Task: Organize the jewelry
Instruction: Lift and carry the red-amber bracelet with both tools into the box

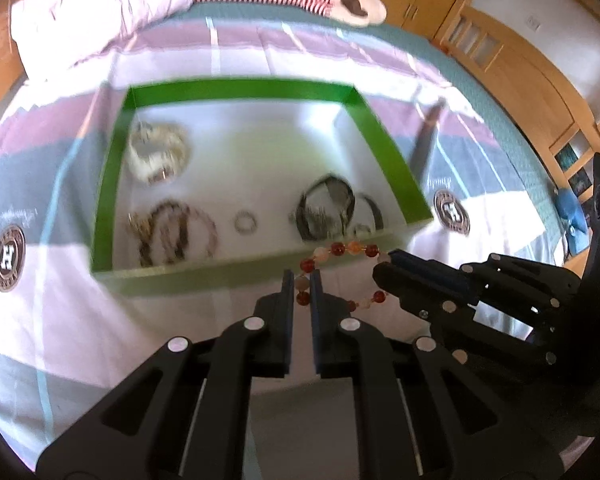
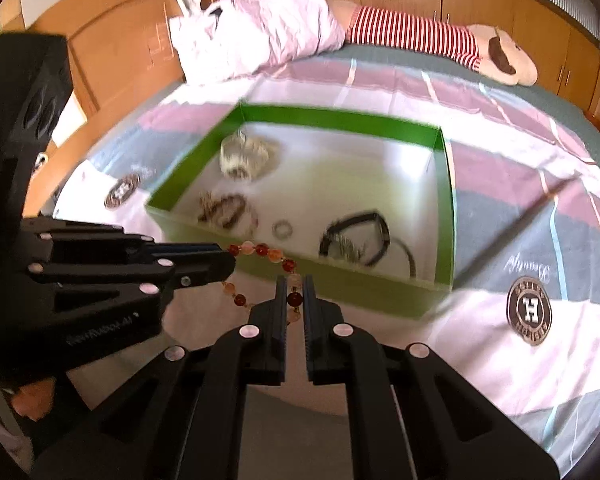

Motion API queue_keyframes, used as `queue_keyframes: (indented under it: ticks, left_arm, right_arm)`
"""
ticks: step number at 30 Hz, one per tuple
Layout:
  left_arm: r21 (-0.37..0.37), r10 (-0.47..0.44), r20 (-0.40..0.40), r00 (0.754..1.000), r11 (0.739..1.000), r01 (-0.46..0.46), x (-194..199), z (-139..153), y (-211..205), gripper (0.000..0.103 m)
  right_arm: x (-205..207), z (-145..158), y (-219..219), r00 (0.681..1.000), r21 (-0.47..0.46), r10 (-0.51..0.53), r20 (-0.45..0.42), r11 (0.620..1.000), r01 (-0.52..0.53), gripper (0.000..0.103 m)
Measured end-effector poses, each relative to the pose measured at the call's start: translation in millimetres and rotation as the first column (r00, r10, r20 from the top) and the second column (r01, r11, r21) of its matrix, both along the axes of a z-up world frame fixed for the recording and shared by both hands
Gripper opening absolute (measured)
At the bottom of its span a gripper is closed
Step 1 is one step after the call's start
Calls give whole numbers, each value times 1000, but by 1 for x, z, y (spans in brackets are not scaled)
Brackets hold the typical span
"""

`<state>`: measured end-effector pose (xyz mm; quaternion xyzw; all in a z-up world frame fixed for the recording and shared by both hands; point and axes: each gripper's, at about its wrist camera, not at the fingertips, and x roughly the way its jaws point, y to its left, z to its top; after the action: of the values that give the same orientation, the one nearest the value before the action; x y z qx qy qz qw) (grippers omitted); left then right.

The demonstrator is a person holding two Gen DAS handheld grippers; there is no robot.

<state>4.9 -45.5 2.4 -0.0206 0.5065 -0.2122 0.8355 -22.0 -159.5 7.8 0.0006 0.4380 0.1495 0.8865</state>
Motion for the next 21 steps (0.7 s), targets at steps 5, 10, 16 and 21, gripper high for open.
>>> queue_keyframes:
  ticks: [5,10,16,21]
  left_arm:
    - [22,49,47,998,998,-50,13,7,1,8]
    - [72,72,103,992,994,-80,34,16,-1,8]
    - [134,66,145,987,987,-86,55,16,-5,8]
    - [133,68,142,987,987,-87,68,9,-3,8]
  right_arm:
    - [15,5,7,999,10,-10,52,1000,10,7]
    - [37,7,6,997,28,-4,73,1000,2,7]
    - [60,10,12,995,20,-13,102,1000,11,7]
    - [66,1,15,996,6,-15,92,1000,15,7]
